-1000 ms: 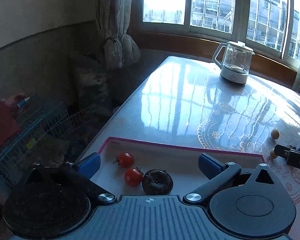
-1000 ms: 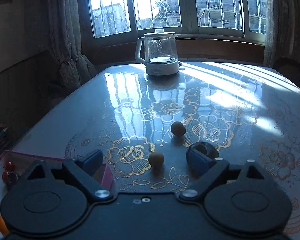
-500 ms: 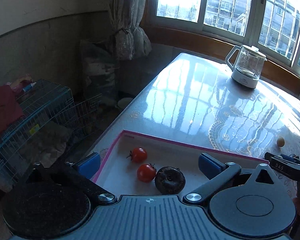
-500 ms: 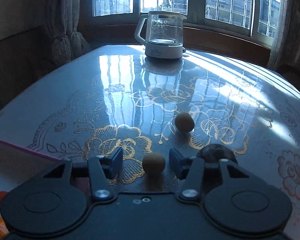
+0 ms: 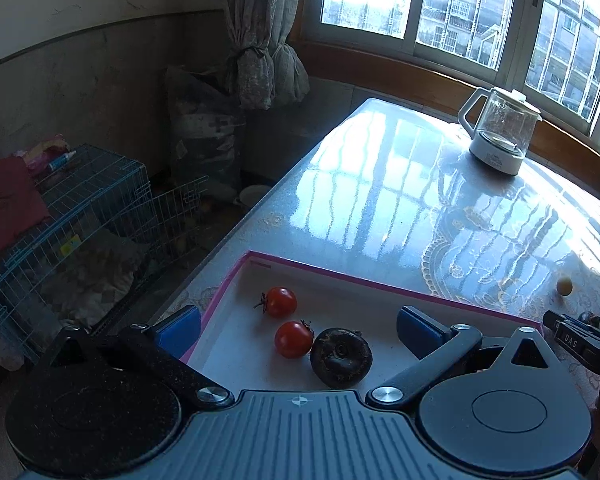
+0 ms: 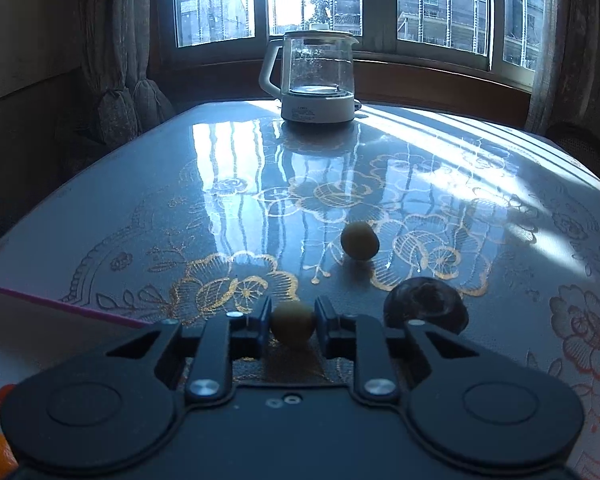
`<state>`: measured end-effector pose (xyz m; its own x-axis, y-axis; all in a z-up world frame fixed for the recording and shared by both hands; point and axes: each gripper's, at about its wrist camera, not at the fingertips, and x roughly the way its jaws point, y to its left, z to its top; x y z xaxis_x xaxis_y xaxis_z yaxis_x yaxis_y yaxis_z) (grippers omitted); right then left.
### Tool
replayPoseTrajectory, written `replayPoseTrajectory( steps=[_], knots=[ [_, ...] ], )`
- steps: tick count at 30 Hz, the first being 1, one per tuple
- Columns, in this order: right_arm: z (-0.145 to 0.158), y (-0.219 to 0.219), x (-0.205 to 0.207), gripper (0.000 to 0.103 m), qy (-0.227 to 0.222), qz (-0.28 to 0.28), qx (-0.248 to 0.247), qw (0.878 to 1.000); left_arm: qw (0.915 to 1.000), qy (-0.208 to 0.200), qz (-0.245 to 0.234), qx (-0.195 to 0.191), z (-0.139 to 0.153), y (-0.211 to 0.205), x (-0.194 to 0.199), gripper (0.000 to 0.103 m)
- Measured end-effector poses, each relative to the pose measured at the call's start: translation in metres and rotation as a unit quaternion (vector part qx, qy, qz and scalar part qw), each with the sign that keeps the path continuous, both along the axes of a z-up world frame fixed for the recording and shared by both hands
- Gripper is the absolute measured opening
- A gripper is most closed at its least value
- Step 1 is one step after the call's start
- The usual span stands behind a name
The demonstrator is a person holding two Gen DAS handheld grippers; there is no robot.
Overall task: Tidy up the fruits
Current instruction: 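Carry the tan fruit with the right tool into the tray and release, then move the left tool to the remaining dark fruit and close on it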
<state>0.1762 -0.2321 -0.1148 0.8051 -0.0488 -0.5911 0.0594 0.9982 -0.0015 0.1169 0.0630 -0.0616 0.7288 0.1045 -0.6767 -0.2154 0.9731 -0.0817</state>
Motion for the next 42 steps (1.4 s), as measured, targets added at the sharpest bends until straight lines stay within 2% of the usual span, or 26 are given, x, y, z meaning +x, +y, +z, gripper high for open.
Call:
replayPoseTrajectory(
  steps=[4, 8, 11, 15, 17, 21, 25, 28, 30, 33, 34, 36, 37, 38, 42],
  knots=[
    [0.000, -0.003, -0.006, 0.022, -0.003, -0.007, 0.003, 1.000, 0.9999, -0.001, 0.009, -0.005, 0.002, 0.006, -0.001, 0.103],
    [0.015, -0.001, -0.017, 0.022, -0.018, 0.002, 0.024, 1.000, 0.9998, -0.009, 0.020, -0.005, 0.005, 0.016, -0.004, 0.103],
    [0.038, 0.015, -0.026, 0.022, -0.030, 0.038, 0.045, 0.998, 0.9995, -0.011, 0.030, -0.005, 0.006, 0.025, -0.007, 0.103],
    [0.059, 0.060, -0.032, 0.022, -0.034, 0.118, 0.058, 0.991, 0.9989, -0.006, 0.046, -0.010, 0.005, 0.043, -0.011, 0.103],
    [0.058, 0.082, -0.031, 0.022, -0.023, 0.150, 0.067, 0.986, 0.9986, -0.006, 0.051, -0.010, 0.004, 0.049, -0.014, 0.103],
    [0.041, 0.126, -0.023, 0.022, 0.008, 0.193, 0.048, 0.980, 0.9988, -0.009, 0.048, -0.008, 0.004, 0.058, -0.021, 0.103],
    [0.027, 0.146, -0.015, 0.023, 0.033, 0.196, 0.045, 0.979, 0.9991, -0.011, 0.041, -0.003, 0.006, 0.063, -0.027, 0.103],
    [0.025, 0.153, -0.018, 0.031, 0.039, 0.188, 0.040, 0.981, 0.9991, -0.012, 0.041, -0.005, 0.007, 0.067, -0.030, 0.103],
    [0.030, 0.152, -0.021, 0.032, 0.034, 0.184, 0.046, 0.981, 0.9991, -0.012, 0.039, -0.005, 0.008, 0.067, -0.030, 0.103],
    [0.044, 0.143, -0.038, 0.035, 0.004, 0.173, 0.058, 0.983, 0.9995, -0.013, 0.029, 0.001, 0.010, 0.063, -0.029, 0.103],
    [0.051, 0.136, -0.045, 0.038, -0.010, 0.166, 0.062, 0.984, 0.9996, -0.014, 0.026, 0.002, 0.010, 0.061, -0.028, 0.103],
    [0.062, 0.119, -0.056, 0.052, -0.031, 0.140, 0.066, 0.987, 0.9998, -0.012, 0.016, 0.008, 0.012, 0.052, -0.026, 0.103],
    [0.066, 0.111, -0.061, 0.071, -0.038, 0.128, 0.068, 0.989, 0.9999, -0.011, 0.010, 0.009, 0.013, 0.046, -0.025, 0.103],
    [0.071, 0.099, -0.069, 0.083, -0.048, 0.108, 0.072, 0.990, 0.9999, -0.010, 0.004, 0.008, 0.014, 0.041, -0.023, 0.103],
    [0.085, 0.048, -0.101, 0.085, -0.070, 0.047, 0.078, 0.993, 0.9995, -0.009, -0.029, 0.011, 0.019, 0.005, -0.018, 0.103]
  ],
)
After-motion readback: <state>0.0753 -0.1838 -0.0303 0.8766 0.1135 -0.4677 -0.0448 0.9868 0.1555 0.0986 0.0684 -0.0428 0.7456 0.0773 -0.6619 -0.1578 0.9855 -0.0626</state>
